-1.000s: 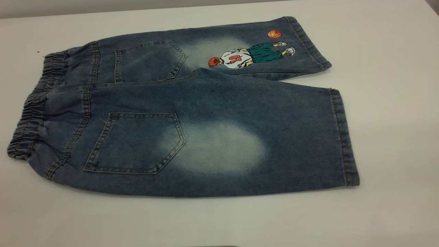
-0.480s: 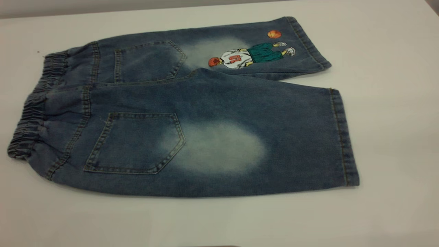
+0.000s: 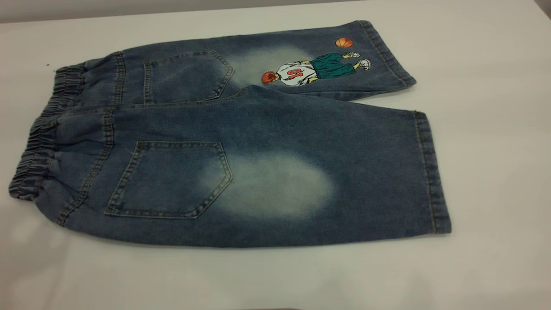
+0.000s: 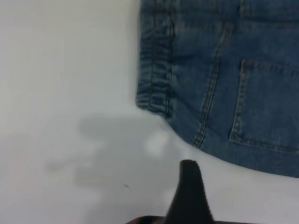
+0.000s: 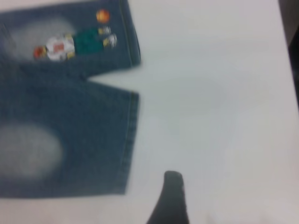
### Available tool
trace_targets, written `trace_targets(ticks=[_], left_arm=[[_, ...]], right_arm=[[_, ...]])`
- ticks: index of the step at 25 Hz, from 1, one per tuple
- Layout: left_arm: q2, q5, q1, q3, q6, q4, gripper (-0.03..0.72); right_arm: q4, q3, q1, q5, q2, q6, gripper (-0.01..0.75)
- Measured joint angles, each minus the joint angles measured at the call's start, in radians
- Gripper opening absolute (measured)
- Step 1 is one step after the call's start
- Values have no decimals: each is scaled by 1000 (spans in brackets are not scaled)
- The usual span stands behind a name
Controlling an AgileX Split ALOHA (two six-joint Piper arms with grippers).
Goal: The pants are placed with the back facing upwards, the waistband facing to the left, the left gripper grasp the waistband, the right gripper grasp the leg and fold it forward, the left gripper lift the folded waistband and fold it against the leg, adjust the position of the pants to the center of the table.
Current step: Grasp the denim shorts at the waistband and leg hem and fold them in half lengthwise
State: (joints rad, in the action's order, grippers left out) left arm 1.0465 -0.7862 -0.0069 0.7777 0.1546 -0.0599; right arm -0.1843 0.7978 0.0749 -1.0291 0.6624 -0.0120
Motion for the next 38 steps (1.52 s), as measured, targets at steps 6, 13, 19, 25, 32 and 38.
trace_targets(ticks=[6,13,19,25,32,38], left_arm=[[270,110,0,1,2,-16,512],[524,235,10,9,4,-4,512],[683,303,67,10,4,36,512],[776,388,89,10,5,41,512],[834,466,89,16,-3,41,512],[866,524,89,18,-15,41,512]], right_arm=[[-34,0,0,16,105,-35,558],[-61,1,0,20,114,-62,558],[-64,1,0,20,114,-66,558],[-64,1,0,20,114,-69,559],[-64,1,0,22,114,-70,558],[-65,1,0,23,114,-70,558]])
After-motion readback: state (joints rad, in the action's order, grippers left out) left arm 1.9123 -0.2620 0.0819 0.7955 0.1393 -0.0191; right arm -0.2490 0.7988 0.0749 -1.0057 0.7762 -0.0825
